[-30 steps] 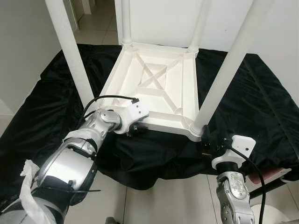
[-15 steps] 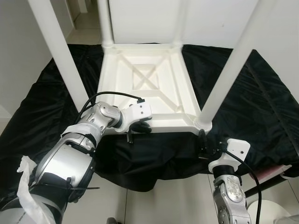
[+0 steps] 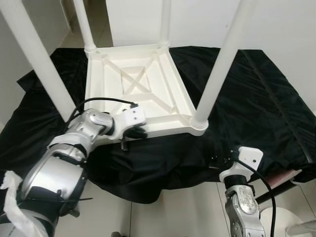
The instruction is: Building children table
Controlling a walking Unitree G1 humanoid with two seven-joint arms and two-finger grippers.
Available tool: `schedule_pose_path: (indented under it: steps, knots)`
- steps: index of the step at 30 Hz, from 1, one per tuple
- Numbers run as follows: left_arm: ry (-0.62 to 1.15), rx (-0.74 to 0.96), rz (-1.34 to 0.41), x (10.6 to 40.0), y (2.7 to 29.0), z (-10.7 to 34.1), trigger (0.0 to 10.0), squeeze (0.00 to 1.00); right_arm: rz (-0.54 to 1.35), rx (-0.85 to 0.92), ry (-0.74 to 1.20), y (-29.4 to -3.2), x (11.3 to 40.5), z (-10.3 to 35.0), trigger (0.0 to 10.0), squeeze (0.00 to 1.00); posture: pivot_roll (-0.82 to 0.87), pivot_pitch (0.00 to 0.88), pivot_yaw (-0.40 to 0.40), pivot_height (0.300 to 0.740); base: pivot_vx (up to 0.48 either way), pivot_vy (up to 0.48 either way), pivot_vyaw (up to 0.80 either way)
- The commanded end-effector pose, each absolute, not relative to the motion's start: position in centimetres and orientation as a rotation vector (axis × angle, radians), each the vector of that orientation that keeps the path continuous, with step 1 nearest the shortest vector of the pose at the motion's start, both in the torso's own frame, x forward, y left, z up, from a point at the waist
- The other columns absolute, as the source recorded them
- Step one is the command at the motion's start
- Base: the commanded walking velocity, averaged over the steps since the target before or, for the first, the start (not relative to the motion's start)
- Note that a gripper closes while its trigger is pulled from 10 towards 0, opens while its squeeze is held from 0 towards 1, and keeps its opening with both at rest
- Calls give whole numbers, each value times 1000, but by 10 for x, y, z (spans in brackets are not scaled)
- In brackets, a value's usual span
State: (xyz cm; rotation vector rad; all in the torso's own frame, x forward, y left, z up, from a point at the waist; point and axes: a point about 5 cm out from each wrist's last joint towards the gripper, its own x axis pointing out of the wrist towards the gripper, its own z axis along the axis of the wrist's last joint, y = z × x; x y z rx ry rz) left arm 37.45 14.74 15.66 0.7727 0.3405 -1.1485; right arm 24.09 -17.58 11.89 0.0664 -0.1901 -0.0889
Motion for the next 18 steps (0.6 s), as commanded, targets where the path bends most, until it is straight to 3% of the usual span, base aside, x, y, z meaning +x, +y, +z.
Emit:
schedule_pose_path:
  steps: [1,2,8,9,10,11,16,17,18]
  knots:
    - [508,777,-1053,366,185,133,3490,0,-89,62,-166,-177,239,114,10000,0,-81,108,36,740,0,0,0]
    - [514,790,-1050,365,189,133,10000,0,-86,62,-164,-177,239,114,10000,0,-77,110,33,740,0,0,0]
    - [515,814,-1049,364,197,137,10000,0,-77,62,-161,-175,239,114,10000,0,-78,111,34,740,0,0,0]
    - [510,826,-1057,364,199,138,10000,502,-74,61,-160,-174,239,114,10000,0,-77,112,34,740,0,0,0]
    - [510,826,-1057,364,199,138,10000,502,-74,61,-160,-174,239,114,10000,0,-77,112,34,740,0,0,0]
    - [487,841,-1058,365,199,142,10000,1000,-68,60,-157,-174,238,113,10000,0,-77,111,35,740,0,0,0]
    - [465,885,-1043,367,202,147,10000,988,-55,60,-149,-172,237,111,10000,0,-75,110,30,740,0,0,0]
    - [455,904,-1031,368,204,151,10000,0,-45,60,-146,-171,236,111,10000,0,-75,111,29,740,0,0,0]
    - [455,904,-1031,368,204,151,10000,0,-45,60,-146,-171,236,111,10000,0,-75,111,29,740,0,0,0]
